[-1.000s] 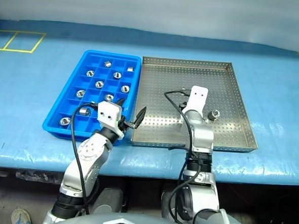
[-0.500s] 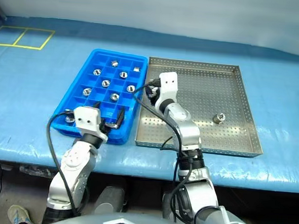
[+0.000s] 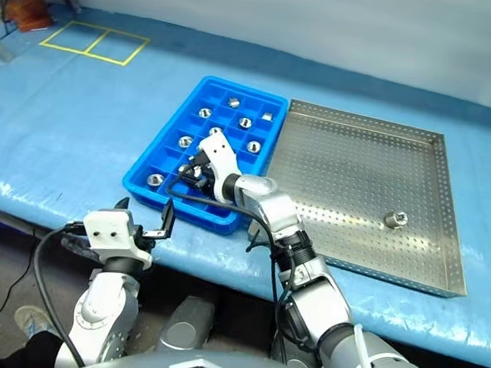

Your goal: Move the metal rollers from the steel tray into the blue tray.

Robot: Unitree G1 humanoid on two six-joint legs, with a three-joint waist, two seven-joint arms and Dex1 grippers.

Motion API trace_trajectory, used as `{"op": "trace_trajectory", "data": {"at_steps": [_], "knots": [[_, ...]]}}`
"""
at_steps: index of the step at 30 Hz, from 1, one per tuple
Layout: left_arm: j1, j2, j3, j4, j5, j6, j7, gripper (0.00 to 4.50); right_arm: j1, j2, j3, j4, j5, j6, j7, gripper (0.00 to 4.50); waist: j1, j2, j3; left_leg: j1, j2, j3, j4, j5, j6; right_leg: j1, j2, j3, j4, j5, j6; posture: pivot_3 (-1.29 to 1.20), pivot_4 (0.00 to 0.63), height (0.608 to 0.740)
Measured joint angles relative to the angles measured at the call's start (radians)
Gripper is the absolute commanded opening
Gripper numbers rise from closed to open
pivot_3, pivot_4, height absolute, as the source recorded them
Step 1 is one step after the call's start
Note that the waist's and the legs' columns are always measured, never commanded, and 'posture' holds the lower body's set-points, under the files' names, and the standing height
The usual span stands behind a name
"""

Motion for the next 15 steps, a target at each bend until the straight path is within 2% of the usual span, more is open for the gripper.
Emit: {"op": "trace_trajectory", "data": {"at_steps": [4, 10, 15], "knots": [[-0.002, -0.004, 0.000, 0.000, 0.008, -0.006, 0.004, 4.50, -0.009, -0.035, 0.027, -0.003, -0.009, 0.008, 0.051, 1.71, 0.060, -0.001, 0.000, -0.007, 0.001, 0.001, 0.002, 0.000, -0.001, -0.012, 0.000, -0.001, 0.001, 0.000, 0.000, 0.63, 0.150, 0.740], [-0.035, -0.007, -0.001, 0.002, 0.009, -0.019, 0.003, 4.50, -0.014, -0.102, 0.022, -0.045, -0.009, 0.023, 0.094, 1.71, 0.148, -0.001, -0.001, -0.013, 0.002, 0.001, 0.001, -0.004, -0.007, -0.013, 0.001, -0.004, 0.001, 0.002, 0.004, 0.59, 0.150, 0.740], [-0.065, -0.006, -0.001, 0.018, 0.008, -0.020, -0.005, 4.50, -0.014, -0.164, 0.021, -0.119, 0.007, 0.056, 0.162, 1.71, 0.195, -0.001, -0.001, -0.013, 0.002, 0.000, 0.002, -0.009, -0.008, -0.014, 0.001, -0.006, 0.000, 0.001, 0.001, 0.57, 0.150, 0.740]]}}
